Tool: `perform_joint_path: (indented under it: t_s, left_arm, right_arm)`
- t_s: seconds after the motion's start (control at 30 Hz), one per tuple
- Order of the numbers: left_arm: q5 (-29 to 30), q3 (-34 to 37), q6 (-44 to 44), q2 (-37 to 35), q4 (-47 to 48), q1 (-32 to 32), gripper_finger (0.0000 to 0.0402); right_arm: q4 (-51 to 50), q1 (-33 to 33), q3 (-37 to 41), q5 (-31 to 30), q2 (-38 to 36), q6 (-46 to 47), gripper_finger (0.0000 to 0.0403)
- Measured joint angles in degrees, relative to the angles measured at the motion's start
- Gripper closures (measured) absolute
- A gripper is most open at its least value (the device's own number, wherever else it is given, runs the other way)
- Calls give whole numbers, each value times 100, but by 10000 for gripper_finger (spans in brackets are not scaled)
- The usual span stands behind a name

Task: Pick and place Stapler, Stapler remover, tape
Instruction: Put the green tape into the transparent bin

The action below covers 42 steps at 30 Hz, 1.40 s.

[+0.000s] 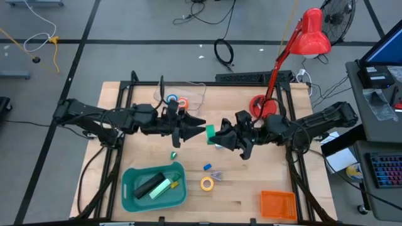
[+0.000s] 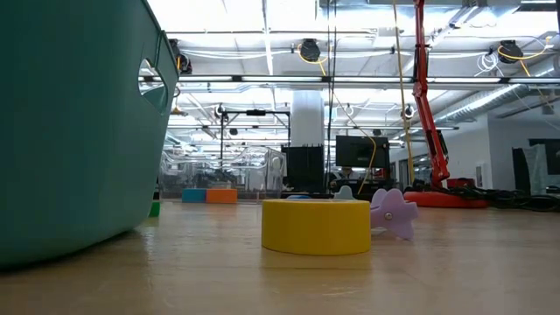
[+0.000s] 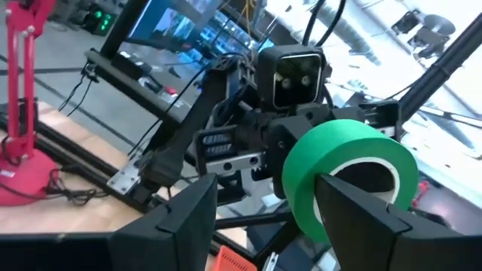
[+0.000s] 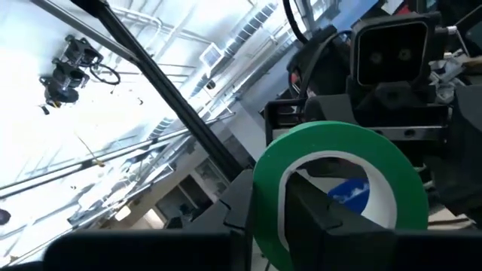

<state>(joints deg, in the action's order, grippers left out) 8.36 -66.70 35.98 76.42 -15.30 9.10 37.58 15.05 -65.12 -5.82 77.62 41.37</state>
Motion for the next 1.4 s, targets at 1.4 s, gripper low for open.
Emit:
perform_joint_path:
  t_s: [1.4]
  left_arm:
    - [-361, -4, -286, 105, -95, -203, 172]
  right_arm:
    - [71, 2, 15, -179, 11, -49, 364]
